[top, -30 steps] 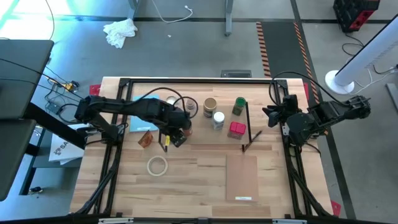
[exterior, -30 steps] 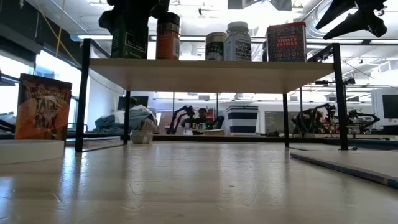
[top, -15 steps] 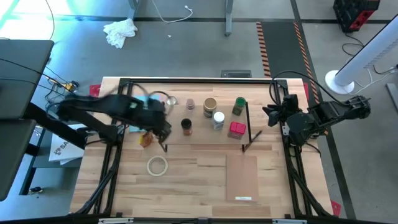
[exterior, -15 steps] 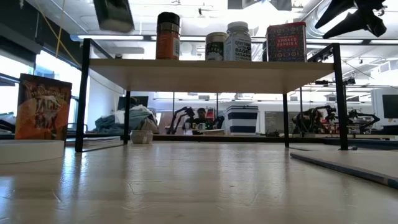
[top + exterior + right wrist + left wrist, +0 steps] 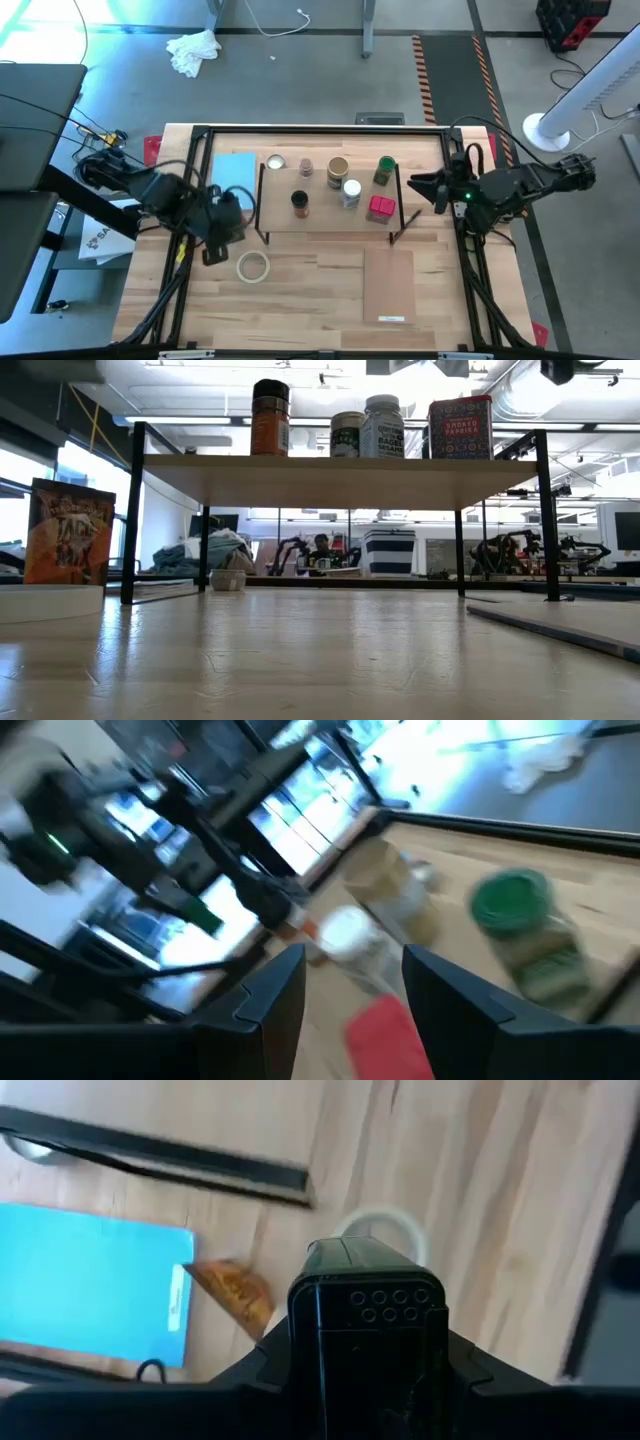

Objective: Shelf spices
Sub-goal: Remove the black seasoning can from the shelf

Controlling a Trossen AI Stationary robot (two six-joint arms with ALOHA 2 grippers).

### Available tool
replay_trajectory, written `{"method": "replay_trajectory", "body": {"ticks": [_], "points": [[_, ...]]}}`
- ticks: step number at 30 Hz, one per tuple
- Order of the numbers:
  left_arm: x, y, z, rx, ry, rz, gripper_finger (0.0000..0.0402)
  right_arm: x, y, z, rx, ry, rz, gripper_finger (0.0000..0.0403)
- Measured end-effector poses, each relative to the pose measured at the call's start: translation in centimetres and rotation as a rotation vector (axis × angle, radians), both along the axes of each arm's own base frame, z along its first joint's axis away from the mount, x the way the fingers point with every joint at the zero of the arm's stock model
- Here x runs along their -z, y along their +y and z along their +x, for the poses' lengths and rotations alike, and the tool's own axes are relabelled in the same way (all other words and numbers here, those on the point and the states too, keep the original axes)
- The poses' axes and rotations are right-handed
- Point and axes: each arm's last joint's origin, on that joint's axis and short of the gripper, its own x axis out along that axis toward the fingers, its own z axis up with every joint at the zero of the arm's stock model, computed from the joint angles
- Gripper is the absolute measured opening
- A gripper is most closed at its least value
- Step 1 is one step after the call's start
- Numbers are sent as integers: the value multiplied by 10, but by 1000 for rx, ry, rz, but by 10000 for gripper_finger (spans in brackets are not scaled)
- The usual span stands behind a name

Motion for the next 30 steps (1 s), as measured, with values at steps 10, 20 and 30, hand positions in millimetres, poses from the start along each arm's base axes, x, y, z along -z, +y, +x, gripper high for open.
{"method": "replay_trajectory", "body": {"ticks": [10, 20, 30], "points": [[77, -42, -17, 84, -84, -224, 109, 11, 15, 42, 25, -5, 77, 165], [143, -44, -48, -179, 117, -153, 109, 36, 31, 78, -64, 112, 125, 165], [185, -34, -55, -602, 153, -77, 109, 43, 37, 87, -143, 155, 110, 165]]}}
